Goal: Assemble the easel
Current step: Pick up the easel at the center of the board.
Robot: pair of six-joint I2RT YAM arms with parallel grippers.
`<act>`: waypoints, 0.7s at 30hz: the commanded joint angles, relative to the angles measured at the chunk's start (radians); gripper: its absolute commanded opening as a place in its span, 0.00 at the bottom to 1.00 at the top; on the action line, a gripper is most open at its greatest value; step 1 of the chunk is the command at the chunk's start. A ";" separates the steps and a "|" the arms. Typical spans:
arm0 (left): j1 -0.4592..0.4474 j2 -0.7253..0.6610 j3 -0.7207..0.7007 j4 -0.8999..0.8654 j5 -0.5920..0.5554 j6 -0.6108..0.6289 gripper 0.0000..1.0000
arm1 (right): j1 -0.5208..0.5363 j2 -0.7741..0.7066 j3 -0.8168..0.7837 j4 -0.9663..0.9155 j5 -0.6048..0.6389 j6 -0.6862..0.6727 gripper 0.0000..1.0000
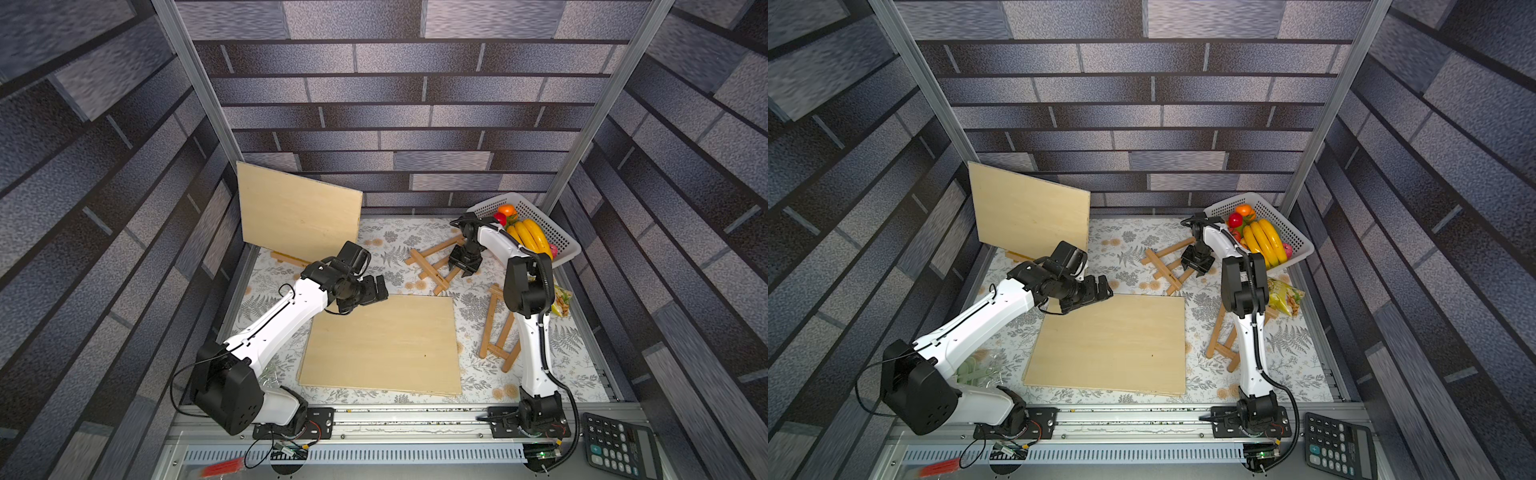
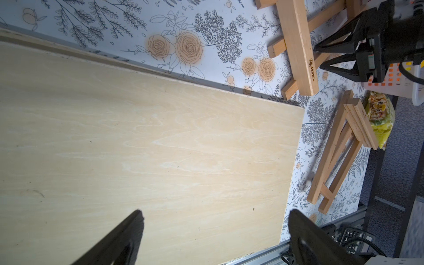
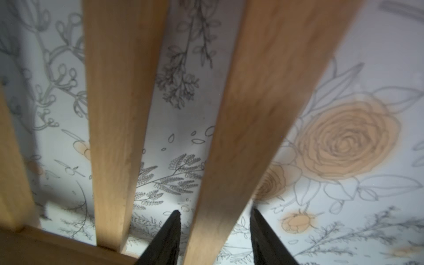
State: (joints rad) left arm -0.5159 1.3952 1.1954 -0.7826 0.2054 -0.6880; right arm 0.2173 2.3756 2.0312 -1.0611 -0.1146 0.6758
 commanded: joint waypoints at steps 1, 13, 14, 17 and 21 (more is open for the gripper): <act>0.007 -0.021 -0.003 -0.028 0.003 -0.007 1.00 | -0.004 0.002 -0.026 0.018 -0.004 -0.001 0.33; 0.042 -0.032 -0.009 0.049 0.077 -0.062 1.00 | 0.002 -0.161 -0.055 0.074 0.029 -0.077 0.00; 0.047 -0.030 -0.006 0.067 0.091 -0.077 1.00 | 0.004 -0.183 -0.052 0.074 0.037 -0.083 0.00; 0.050 -0.012 0.019 0.107 0.126 -0.115 0.99 | 0.015 -0.254 -0.044 0.056 0.057 -0.090 0.00; 0.035 0.028 0.069 0.149 0.162 -0.163 0.98 | 0.052 -0.375 -0.064 0.031 0.118 -0.099 0.00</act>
State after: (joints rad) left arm -0.4721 1.4021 1.2148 -0.6903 0.3187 -0.7944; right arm 0.2398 2.1380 1.9648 -1.0138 -0.0448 0.5964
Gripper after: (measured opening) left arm 0.981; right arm 0.196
